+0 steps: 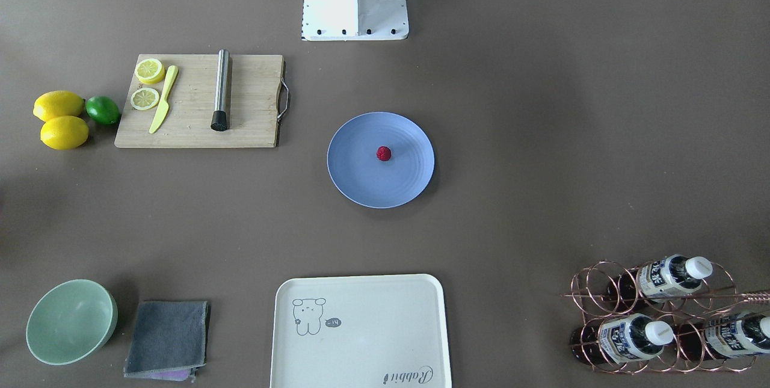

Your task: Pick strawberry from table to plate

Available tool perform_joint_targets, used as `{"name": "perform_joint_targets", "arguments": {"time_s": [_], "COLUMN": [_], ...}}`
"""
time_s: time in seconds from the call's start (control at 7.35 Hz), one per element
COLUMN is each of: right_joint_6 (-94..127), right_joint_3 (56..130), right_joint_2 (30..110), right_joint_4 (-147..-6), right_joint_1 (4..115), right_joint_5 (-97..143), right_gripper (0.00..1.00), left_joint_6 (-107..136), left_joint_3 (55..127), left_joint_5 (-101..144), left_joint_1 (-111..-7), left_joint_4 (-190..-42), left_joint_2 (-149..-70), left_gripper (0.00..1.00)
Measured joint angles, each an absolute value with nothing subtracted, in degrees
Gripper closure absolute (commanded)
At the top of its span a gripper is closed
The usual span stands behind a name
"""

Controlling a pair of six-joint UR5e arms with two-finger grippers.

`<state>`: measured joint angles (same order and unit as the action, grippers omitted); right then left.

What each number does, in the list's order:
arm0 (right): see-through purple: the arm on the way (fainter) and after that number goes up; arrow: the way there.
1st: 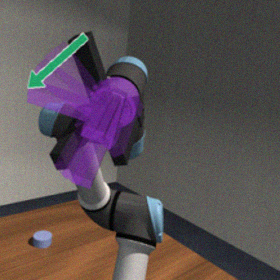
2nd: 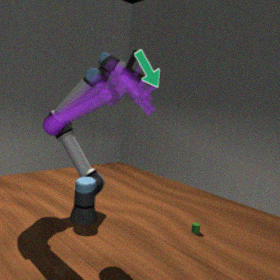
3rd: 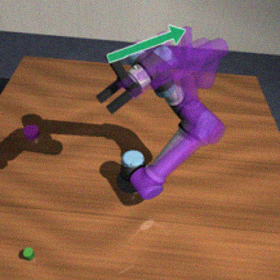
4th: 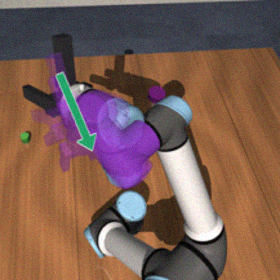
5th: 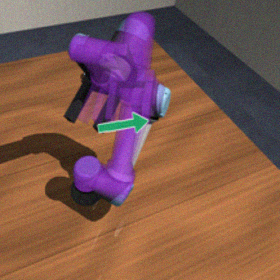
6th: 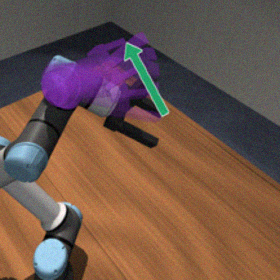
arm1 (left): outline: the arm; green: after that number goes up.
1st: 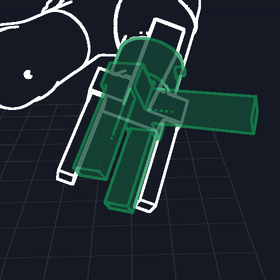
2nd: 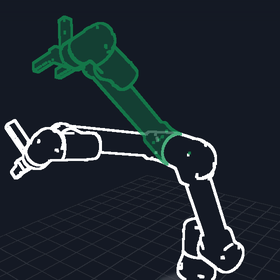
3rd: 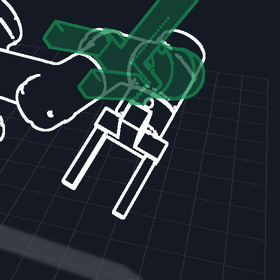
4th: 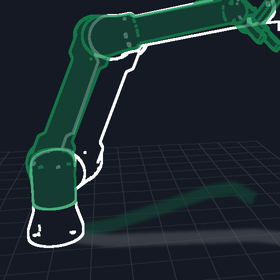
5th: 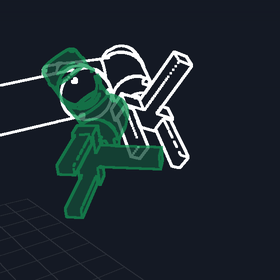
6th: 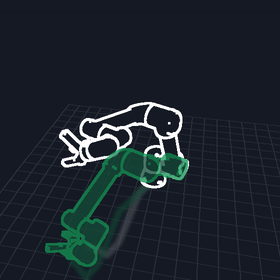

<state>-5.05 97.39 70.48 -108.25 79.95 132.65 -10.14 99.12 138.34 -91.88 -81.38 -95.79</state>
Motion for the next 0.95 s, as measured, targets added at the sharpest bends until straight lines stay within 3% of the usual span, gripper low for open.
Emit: {"name": "perform_joint_targets", "arguments": {"time_s": [0.54, 0.95], "right_joint_6": [-27.8, -29.5], "right_joint_3": [88.7, 88.7], "right_joint_2": [75.9, 78.7], "right_joint_4": [-108.9, -108.6], "right_joint_1": [91.8, 92.8], "right_joint_5": [132.8, 132.9], "right_gripper": [0.00, 0.00], "left_joint_6": [-13.0, -13.3], "left_joint_3": [98.9, 99.6], "left_joint_5": [136.8, 134.4], "left_joint_1": [-93.2, -93.1], "left_joint_4": [-79.7, -73.9], "left_joint_2": [-94.2, -94.2], "left_gripper": [0.02, 0.02]}}
